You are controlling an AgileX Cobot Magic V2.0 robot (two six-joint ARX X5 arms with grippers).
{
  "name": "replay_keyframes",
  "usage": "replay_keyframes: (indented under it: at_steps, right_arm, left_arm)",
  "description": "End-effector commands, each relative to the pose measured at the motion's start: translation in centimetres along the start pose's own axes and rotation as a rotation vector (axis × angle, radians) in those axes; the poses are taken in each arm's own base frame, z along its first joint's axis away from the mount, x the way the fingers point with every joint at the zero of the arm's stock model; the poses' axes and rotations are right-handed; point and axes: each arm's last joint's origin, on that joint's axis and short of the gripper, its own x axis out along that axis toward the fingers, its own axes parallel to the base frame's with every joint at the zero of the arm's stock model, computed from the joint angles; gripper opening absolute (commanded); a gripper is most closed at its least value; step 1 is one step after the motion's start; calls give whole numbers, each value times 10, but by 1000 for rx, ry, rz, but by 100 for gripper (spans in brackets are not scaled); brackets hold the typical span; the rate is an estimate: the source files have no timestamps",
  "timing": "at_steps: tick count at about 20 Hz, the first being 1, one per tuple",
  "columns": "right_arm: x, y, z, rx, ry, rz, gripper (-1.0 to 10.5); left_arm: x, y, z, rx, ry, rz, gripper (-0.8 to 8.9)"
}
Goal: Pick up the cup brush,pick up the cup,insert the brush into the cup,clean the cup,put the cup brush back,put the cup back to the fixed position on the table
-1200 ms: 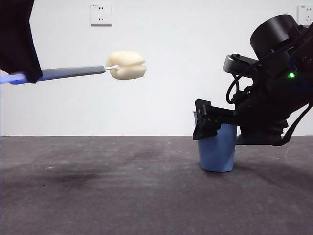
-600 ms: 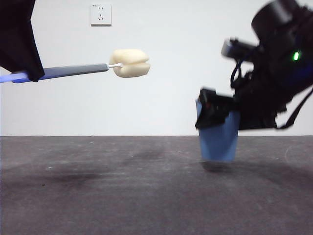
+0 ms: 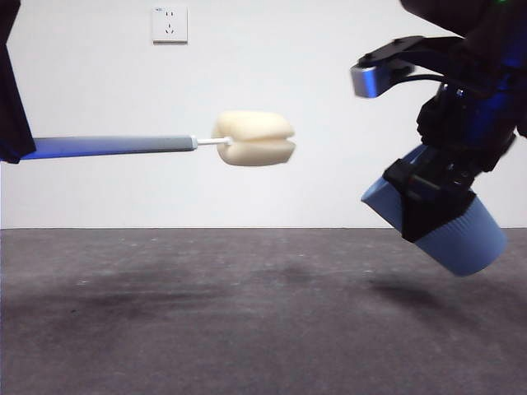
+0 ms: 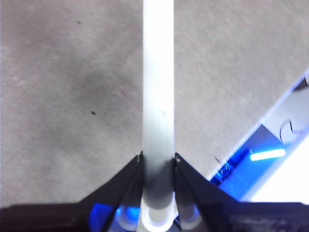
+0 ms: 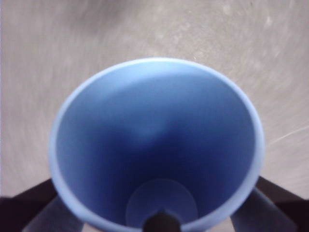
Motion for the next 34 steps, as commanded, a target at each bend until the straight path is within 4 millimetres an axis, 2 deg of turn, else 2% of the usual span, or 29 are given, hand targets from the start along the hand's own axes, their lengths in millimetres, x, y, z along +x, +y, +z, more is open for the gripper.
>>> replay_keyframes:
  at_steps: [1,4,9,16,20,27,30,34]
  right_arm:
    - [-8,3,10,-212,6,-66,-17]
    - [-15,8,19,-348,1,-109,-17]
    - [-18,10,19,-521,69,-168,-17]
    - [-23,21,23,-603,57,-159,-17]
    - [-23,33,25,-706,83,-157,-17]
    - [-24,42,28,-731,61,-149,-17]
    - [-24,43,28,-750,59,-148,-17]
    - [-29,57,32,-815,25,-134,-17]
  left_arm:
    - [3,-4,-3,58,42,-34,-9]
    - [5,-10,-4,87,76,-57,-8]
    - [5,-20,-4,142,75,-90,-9]
    - [12,-30,-1,180,90,-120,-9]
    - [14,-33,3,163,60,-148,-9]
    - [16,-34,2,154,85,-188,-9]
    - [25,-38,6,143,103,-200,-9]
    - [42,-45,22,70,41,-221,-8]
